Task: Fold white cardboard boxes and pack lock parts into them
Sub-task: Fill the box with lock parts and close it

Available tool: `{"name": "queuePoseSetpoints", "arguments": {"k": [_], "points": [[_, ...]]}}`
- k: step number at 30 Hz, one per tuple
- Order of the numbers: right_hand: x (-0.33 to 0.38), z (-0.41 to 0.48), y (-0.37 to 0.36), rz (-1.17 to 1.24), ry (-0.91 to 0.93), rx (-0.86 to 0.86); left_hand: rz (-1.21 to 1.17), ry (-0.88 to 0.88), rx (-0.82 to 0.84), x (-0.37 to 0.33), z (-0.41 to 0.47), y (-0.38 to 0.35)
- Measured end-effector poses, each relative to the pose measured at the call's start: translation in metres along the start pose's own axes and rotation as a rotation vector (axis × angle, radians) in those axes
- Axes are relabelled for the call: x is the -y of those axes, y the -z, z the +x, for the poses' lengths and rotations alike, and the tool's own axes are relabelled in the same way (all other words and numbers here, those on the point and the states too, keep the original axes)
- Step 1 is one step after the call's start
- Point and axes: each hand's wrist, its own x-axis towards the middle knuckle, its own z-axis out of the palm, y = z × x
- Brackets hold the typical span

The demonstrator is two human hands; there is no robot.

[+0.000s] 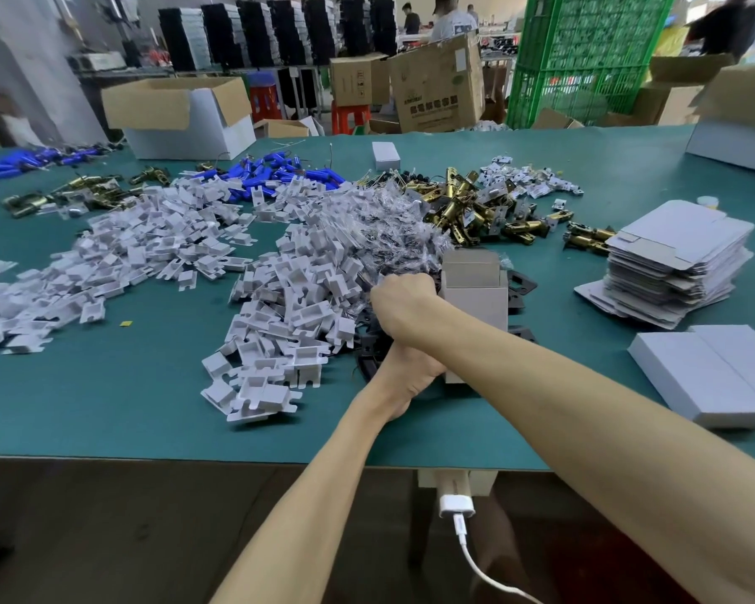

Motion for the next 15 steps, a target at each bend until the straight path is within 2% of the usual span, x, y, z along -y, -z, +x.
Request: {"name": "queuePoseSetpoints", "arguments": {"k": [15], "points": [[-0.003,-0.006,0.003,0.070,0.003,0.083,-0.017,0.015,0.001,-0.006,-0.006,-0.002]]}}
